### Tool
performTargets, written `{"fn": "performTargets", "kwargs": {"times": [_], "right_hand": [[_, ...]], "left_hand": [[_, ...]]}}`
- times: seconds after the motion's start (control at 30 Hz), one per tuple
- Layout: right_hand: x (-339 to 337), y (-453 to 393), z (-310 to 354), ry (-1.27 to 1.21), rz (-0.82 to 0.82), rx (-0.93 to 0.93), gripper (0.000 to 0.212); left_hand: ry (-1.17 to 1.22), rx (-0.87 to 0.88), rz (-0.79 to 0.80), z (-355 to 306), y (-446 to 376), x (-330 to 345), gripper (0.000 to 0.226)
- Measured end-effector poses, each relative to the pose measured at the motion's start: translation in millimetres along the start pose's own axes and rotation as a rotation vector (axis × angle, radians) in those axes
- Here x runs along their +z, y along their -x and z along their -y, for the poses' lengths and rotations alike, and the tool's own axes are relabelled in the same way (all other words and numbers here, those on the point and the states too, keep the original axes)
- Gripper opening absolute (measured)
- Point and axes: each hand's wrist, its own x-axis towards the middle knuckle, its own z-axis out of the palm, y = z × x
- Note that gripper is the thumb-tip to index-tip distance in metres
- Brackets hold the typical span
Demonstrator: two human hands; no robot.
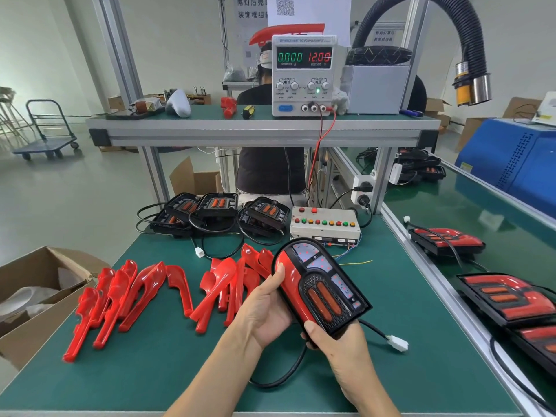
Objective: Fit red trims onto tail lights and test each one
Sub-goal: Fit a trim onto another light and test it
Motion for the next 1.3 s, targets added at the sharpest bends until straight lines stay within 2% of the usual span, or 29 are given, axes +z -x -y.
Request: {"fn": "performTargets", "kwargs": {"times": [0.27,0.53,0.7,0.77,0.9,1.1,1.3], "right_hand": [[2,2,2,0.020,0.019,-0.020,0.041],[1,-1,-2,-0.002,-0.019,-0.017,0.037],[-2,-3,-6,0.018,-0.038,-0.002,0.030],[-2,-3,-4,0.021,-0.035,0.005,0.029],[-3,-1,1,0.006,-0.045,0.029,0.045],[-7,0,-1,0.002,0.002,0.081,0.039],[-8,0,-3,0.002,-0.024,0.062,0.057]], "left_hand": [[-0.104,0.066,-0.040,6,-1,1,0.058],[-0.154,0.113,-0.110,6,0,7,0.057],[-0.172,0.137,-0.116,7,1,12,0.061],[-0.170,0.138,-0.072,8,3,12,0.061],[-0.295,0.146,0.026,5,8,4,0.054],[-0.379,0.160,-0.036,2,4,-1,0.050],[-0.359,0.136,-0.052,5,2,-3,0.053]]}}
